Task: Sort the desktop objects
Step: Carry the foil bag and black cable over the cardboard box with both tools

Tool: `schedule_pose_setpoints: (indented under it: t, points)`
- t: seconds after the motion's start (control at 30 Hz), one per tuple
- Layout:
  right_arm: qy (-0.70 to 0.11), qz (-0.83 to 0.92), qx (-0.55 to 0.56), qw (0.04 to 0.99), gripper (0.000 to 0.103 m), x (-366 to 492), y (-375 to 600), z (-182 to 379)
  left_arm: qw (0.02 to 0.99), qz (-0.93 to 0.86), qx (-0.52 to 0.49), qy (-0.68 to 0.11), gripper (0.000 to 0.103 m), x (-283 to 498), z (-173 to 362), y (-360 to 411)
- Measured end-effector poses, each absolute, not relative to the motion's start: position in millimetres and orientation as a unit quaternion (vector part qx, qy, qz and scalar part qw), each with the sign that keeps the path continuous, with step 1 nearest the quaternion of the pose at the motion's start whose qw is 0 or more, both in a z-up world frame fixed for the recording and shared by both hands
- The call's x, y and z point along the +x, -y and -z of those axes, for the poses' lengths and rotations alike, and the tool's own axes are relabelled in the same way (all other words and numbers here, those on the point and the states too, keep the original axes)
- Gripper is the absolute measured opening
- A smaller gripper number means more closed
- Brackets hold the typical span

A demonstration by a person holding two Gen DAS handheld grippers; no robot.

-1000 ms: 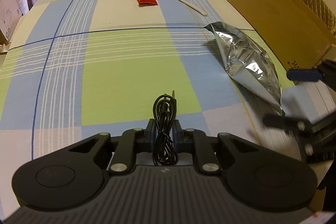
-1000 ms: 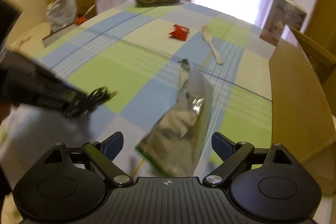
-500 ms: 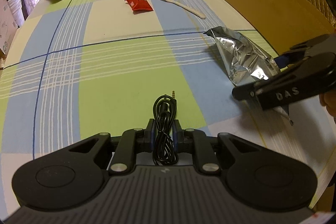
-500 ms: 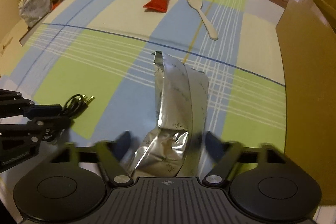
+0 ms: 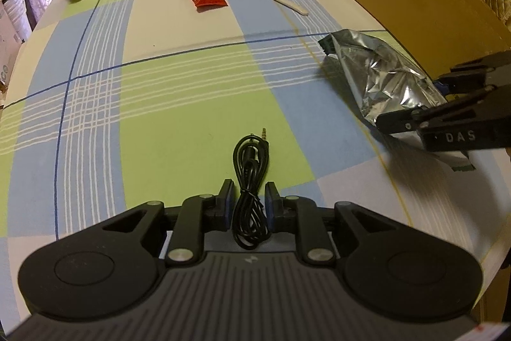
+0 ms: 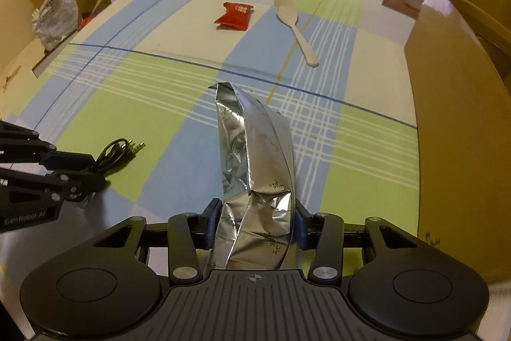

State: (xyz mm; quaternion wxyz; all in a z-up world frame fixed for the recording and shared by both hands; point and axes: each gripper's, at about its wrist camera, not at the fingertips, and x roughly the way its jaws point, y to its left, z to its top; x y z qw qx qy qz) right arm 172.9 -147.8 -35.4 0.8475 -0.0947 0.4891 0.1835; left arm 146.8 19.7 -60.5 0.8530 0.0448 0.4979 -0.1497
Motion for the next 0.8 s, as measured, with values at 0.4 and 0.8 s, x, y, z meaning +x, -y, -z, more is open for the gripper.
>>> schedule_pose_setpoints:
  t: [0.4, 0.8]
  points:
    - [-0.474, -0.175, -0.04, 0.862, 0.041, 134, 177, 15, 0.851, 0.171, 0.028, -0.496, 0.012, 123, 49, -5]
    - [-0.452, -0.172, -0.029, 0.875, 0.041, 102, 191, -13, 0.856, 0.187, 0.027, -0.482, 0.012, 100, 22, 28]
